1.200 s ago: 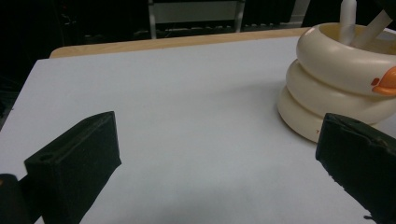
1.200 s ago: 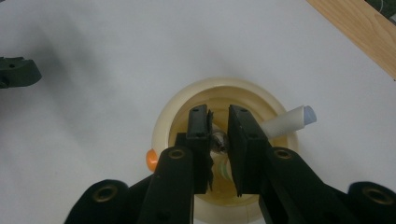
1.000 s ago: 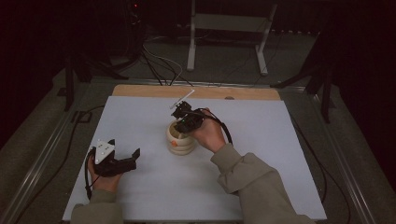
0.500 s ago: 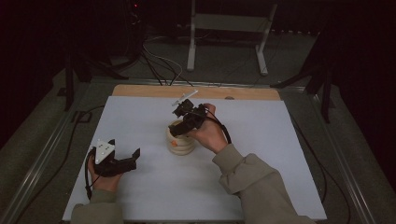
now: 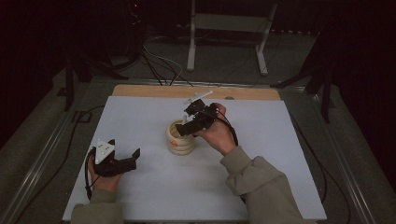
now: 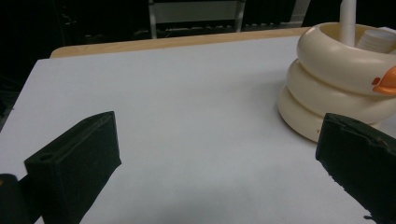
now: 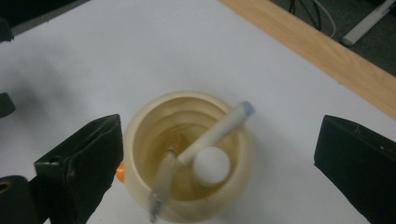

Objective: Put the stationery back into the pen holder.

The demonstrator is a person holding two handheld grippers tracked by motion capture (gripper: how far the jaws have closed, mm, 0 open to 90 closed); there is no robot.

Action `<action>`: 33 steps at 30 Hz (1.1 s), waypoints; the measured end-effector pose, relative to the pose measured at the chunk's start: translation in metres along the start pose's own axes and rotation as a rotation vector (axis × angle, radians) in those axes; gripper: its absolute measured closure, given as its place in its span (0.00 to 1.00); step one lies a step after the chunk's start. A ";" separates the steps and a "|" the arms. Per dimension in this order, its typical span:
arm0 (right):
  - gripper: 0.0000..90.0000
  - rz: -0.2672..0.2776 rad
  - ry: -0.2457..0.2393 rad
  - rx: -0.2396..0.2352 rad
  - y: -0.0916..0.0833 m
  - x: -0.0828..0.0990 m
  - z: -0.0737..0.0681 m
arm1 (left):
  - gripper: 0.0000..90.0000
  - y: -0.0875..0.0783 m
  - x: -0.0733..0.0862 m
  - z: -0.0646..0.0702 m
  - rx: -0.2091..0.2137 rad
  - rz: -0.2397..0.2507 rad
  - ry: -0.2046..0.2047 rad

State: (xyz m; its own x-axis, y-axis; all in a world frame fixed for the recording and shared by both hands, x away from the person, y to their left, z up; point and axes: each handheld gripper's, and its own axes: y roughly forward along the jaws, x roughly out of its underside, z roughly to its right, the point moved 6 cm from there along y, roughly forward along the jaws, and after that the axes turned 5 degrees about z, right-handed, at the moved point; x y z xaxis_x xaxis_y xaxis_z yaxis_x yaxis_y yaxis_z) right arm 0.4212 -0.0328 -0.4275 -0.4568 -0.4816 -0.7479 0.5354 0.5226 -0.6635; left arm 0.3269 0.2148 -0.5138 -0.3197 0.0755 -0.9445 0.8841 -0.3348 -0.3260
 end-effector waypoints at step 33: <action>0.01 0.125 0.071 0.080 -0.044 0.050 0.049 | 0.00 0.000 0.000 0.001 0.000 0.003 -0.002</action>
State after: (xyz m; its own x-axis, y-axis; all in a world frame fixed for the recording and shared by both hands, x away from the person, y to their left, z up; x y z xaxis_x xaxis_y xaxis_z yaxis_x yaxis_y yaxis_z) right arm 0.4094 -0.1141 -0.4346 -0.4300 -0.3641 -0.8261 0.6452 0.5162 -0.5633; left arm 0.3264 0.2139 -0.5132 -0.3175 0.0725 -0.9455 0.8852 -0.3347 -0.3230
